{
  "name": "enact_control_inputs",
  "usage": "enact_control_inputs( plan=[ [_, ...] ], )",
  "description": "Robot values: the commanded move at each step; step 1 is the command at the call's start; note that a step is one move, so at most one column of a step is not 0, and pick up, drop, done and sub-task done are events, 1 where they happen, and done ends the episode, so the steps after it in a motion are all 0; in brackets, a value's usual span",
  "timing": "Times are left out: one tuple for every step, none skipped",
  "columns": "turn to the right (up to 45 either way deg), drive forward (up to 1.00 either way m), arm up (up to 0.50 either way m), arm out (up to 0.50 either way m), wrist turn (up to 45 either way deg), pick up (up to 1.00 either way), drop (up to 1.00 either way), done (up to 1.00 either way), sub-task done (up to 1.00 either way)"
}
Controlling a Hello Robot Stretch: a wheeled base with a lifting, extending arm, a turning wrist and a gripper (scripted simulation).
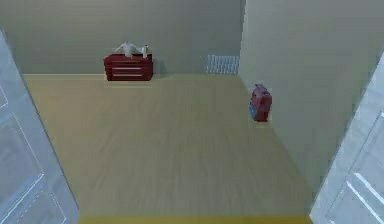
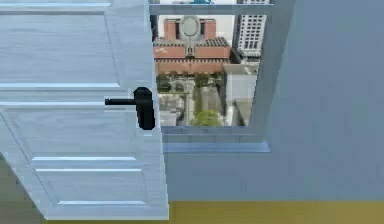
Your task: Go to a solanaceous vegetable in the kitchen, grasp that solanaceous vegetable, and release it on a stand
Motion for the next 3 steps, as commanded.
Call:
enact_control_inputs(
  plan=[
    [-9.0, 0.0, 0.0, 0.0, 0.0, 0.0, 0.0, 0.0, 0.0],
    [0.0, 1.0, 0.0, 0.0, 0.0, 0.0, 0.0, 0.0, 0.0],
    [-3.0, 0.0, 0.0, 0.0, 0.0, 0.0, 0.0, 0.0, 0.0]
  ],
)
